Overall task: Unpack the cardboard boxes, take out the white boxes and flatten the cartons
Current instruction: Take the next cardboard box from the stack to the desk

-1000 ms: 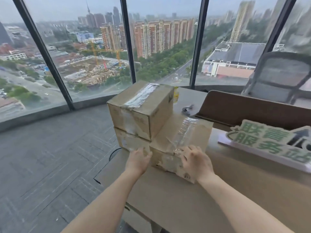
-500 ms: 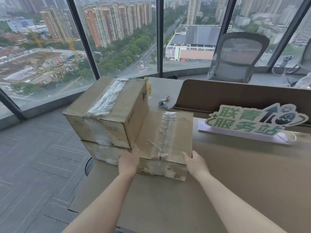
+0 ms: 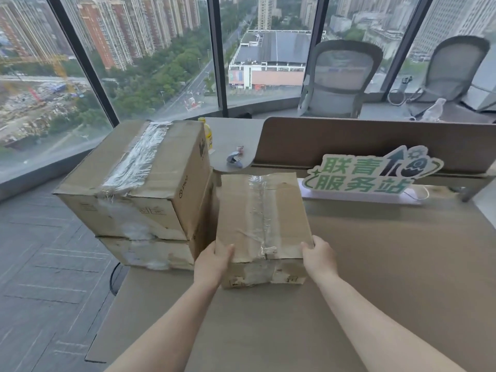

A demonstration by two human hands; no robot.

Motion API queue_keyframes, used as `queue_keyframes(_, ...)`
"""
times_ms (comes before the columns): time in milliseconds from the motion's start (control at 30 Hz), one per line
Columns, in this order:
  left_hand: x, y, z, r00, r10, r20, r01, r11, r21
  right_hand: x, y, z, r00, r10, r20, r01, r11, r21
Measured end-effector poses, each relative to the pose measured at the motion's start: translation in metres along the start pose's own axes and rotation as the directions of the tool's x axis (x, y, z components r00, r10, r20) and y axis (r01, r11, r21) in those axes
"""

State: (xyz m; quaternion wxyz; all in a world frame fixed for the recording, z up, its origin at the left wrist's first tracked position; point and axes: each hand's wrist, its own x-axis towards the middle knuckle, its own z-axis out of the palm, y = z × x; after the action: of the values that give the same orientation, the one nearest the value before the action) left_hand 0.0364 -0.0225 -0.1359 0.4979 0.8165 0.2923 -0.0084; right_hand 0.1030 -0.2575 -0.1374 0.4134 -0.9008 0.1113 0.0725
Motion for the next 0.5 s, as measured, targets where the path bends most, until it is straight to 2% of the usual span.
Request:
queue_keyframes(333, -0.05, 0.068, 0.103, 0.99, 0.062, 0.127, -0.066, 0.998, 0.026, 0.017, 0.08, -0.13, 0.987, 0.036, -0.157, -0.047, 0.997, -0.064)
queue_keyframes(500, -0.085, 0.109, 0.183, 0.986, 0.063, 0.155, -0.069, 0.997, 0.036, 0.039, 0.141, -0.206, 0.986, 0.042, -0.161, -0.051, 0.997, -0.054)
